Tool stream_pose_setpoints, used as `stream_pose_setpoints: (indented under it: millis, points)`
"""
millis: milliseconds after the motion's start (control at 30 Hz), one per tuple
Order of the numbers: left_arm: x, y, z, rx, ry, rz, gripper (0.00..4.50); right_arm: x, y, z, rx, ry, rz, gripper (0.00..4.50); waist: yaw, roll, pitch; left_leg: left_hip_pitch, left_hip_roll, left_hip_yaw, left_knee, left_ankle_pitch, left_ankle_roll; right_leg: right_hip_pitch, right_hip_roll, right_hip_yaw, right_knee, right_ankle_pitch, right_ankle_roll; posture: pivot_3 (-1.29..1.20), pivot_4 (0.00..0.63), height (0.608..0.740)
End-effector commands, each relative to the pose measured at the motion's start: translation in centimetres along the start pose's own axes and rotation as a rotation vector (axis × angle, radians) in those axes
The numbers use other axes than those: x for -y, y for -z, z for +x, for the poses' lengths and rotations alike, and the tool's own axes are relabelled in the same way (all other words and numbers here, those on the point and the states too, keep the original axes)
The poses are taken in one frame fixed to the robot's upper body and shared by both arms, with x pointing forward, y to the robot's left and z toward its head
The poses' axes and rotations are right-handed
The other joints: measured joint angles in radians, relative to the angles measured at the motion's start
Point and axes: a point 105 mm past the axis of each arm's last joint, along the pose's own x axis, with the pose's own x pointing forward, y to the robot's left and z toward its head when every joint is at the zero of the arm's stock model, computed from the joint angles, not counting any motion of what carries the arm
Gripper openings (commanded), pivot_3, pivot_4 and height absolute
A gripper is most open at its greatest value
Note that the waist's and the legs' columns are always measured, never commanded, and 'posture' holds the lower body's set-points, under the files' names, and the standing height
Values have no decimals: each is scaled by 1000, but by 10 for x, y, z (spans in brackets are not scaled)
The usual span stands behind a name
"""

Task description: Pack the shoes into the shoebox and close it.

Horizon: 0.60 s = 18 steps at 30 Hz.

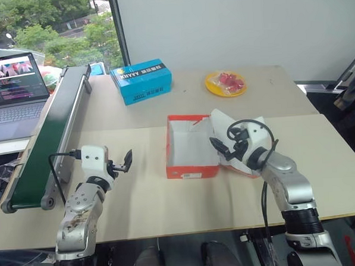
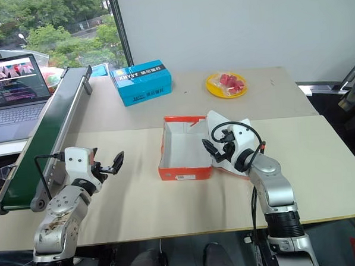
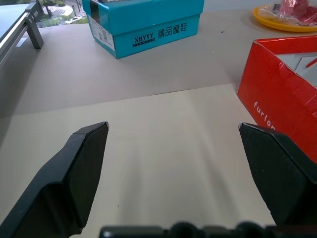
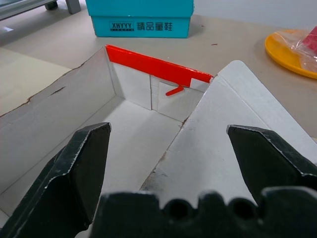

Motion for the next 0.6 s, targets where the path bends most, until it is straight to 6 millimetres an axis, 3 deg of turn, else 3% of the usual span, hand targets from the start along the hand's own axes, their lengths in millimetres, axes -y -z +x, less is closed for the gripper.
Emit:
stream_pose_setpoints:
  millis: [33,133,367,600]
  points:
    - [5,-13,-2,61,25,-1,4500,7,-11,-7,48,24,-31,4453,0,0,0,0,0,0,0,0,0,0,0,0,0,0,0,0,150,740]
    - [9,-15,-2,88,39,-29,4500,9,-8,-9,35,37,-37,4453,1,0,0,0,0,0,0,0,0,0,0,0,-1,0,0,0,150,740]
    - [-1,3,-8,37,-76,-25,4500,13,-3,-7,30,58,-54,4453,-1,0,0,0,0,0,0,0,0,0,0,0,0,0,0,0,150,740]
    - [-54,-17,-13,83,-336,-3,4500,5,-27,17,94,-15,-87,4453,-4,0,0,0,0,0,0,0,0,0,1,0,0,0,0,0,150,740]
